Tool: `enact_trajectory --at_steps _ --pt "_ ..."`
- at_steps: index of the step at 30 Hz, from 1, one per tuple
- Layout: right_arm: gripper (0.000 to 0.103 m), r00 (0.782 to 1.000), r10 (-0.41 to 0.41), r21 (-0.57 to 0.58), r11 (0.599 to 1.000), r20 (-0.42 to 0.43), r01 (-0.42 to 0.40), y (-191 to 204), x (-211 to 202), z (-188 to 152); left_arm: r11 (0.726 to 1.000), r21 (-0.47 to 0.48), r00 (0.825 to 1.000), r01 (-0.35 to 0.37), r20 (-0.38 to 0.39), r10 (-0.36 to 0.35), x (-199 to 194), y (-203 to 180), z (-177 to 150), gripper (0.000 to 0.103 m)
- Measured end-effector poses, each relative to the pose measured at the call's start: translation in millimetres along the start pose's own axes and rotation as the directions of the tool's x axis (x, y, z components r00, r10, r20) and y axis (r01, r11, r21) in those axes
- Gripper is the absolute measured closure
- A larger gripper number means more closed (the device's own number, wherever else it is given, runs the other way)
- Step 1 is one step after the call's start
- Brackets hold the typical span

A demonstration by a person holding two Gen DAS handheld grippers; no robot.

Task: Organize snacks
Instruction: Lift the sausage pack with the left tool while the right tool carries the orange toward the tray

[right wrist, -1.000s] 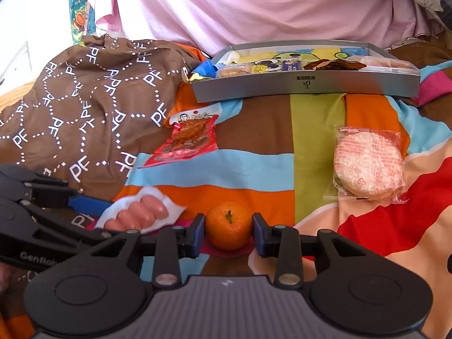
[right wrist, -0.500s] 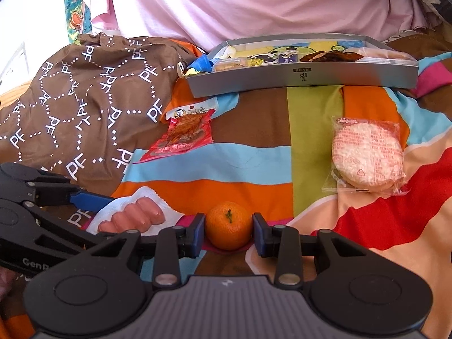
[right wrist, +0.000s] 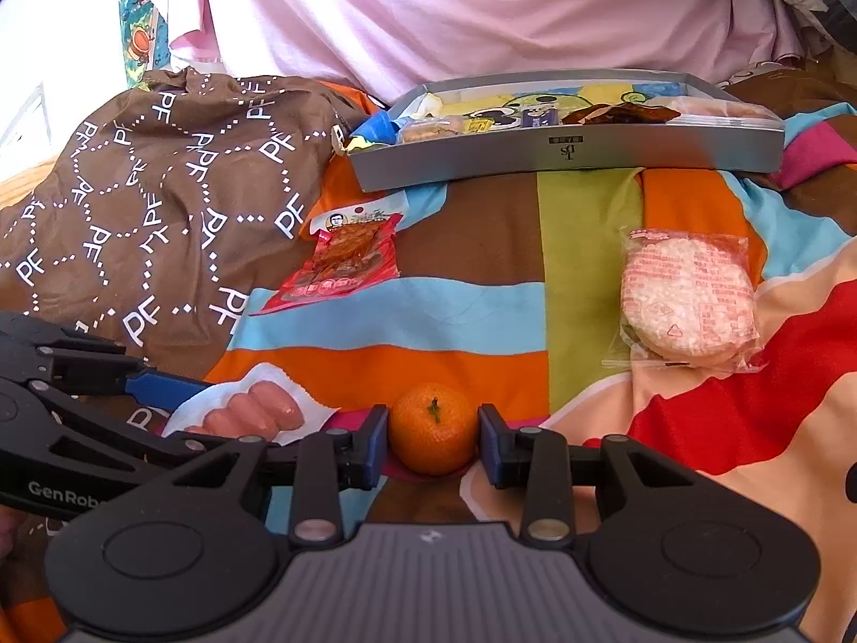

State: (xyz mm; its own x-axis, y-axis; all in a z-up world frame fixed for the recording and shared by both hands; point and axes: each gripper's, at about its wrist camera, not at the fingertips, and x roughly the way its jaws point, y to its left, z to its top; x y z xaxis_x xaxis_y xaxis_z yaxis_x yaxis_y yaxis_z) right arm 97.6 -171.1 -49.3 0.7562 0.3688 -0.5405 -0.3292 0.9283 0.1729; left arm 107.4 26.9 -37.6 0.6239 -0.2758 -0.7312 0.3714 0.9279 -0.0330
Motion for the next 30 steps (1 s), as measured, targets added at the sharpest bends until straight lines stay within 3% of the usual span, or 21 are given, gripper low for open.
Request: enact_trajectory --at_steps 10,19,26,30 --pt "0.064 0.999 -0.025 0.039 0.999 0.039 0.024 -6.1 -13.7 4.2 1.0 -0.008 1.0 0.025 0.013 -0.025 -9.8 -2.3 0.3 0.043" --pt "0.064 0.997 -0.048 0.066 0.997 0.059 0.044 -18.8 -23.7 8.5 0.995 -0.026 0.995 0.091 0.044 -0.09 -34.5 -6.7 1.0 0.043" --pt "0.064 0.996 -0.055 0.077 0.996 0.071 0.05 -21.5 -24.2 7.8 0.985 -0.162 0.993 0.054 0.108 -0.036 -56.2 1.3 -1.3 0.043" --pt "0.064 0.995 -0.055 0.072 0.996 0.085 0.049 -20.6 -26.1 10.7 0.982 -0.183 0.986 0.044 0.166 -0.013 -63.3 3.4 7.9 0.043"
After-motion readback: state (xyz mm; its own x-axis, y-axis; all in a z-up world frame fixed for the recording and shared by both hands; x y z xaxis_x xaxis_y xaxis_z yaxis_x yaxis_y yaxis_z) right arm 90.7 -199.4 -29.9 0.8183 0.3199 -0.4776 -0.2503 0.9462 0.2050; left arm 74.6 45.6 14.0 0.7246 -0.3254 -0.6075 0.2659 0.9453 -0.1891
